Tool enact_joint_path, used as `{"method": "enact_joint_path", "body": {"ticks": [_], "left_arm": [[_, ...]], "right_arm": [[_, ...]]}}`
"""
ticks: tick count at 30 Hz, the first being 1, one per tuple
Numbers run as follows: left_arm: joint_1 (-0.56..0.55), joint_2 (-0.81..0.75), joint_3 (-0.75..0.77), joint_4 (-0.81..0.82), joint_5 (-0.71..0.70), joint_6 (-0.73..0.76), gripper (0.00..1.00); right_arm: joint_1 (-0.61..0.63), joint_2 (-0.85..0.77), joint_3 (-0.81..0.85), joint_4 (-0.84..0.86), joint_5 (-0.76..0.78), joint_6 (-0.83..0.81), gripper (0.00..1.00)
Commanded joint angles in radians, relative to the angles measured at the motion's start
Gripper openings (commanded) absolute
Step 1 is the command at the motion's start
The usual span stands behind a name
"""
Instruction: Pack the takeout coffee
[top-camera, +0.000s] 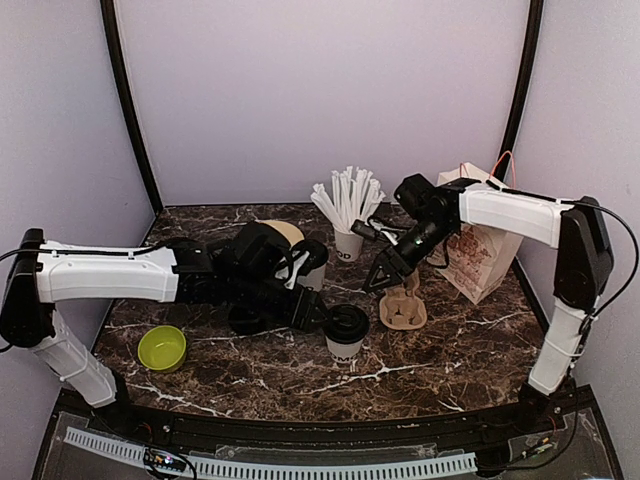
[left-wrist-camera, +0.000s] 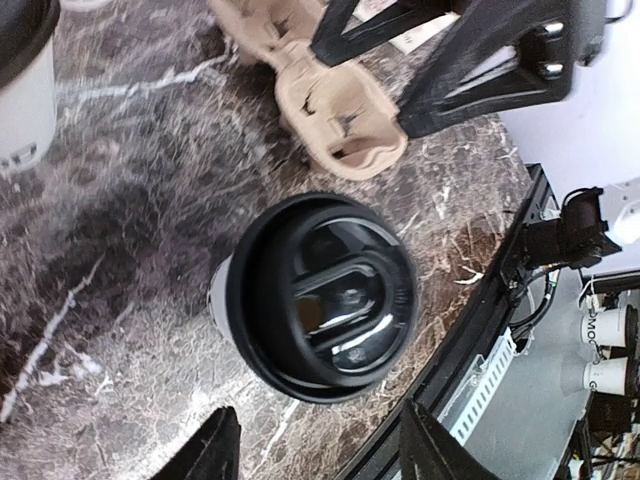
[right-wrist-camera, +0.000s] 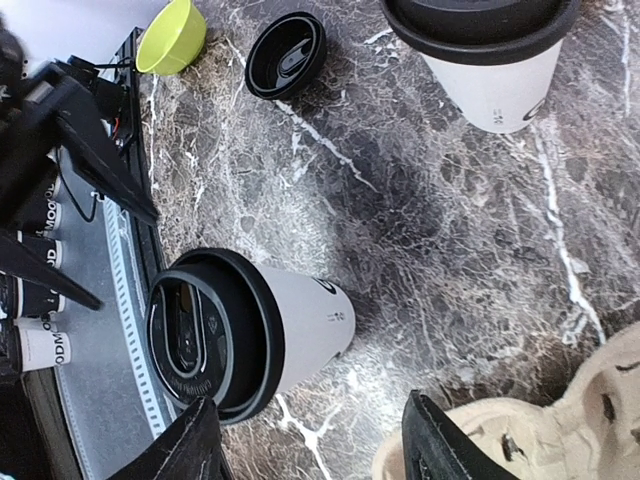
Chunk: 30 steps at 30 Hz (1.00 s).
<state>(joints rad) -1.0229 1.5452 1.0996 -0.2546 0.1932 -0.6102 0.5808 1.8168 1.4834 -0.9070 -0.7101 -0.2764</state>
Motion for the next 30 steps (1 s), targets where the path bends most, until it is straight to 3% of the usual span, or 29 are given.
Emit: {"method": "enact_joint_path", "body": {"ticks": [1, 4, 9, 11, 16, 22, 30], "left_arm": [[0.003, -0.079, 0.073, -0.065, -0.052, 0.104, 0.57], [0.004, -0.119, 0.119, -0.119, -0.223, 0.210, 0.61], [0.037, -0.172, 0.143, -0.100, -0.504, 0.302, 0.85], [0.070, -0.187, 0.144, -0.085, -0.584, 0.289, 0.87], [0.137, -0.258, 0.080, -0.032, -0.562, 0.214, 0.88], [0.150, -0.366, -0.025, 0.018, -0.551, 0.177, 0.88], [0.161, -0.422, -0.079, 0.022, -0.550, 0.168, 0.88]], "right_arm": [[-0.006, -0.087, 0.017, -0.031, 0.040, -0.114, 0.63], [0.018, -0.182, -0.016, -0.009, 0.136, -0.211, 0.67], [0.119, -0.310, -0.118, 0.119, 0.274, -0.310, 0.82], [0.173, -0.321, -0.139, 0.155, 0.325, -0.337, 0.86], [0.268, -0.231, -0.085, 0.140, 0.410, -0.353, 0.87], [0.312, -0.137, -0.044, 0.108, 0.437, -0.376, 0.94], [0.333, -0.081, -0.012, 0.063, 0.440, -0.381, 0.93]]}}
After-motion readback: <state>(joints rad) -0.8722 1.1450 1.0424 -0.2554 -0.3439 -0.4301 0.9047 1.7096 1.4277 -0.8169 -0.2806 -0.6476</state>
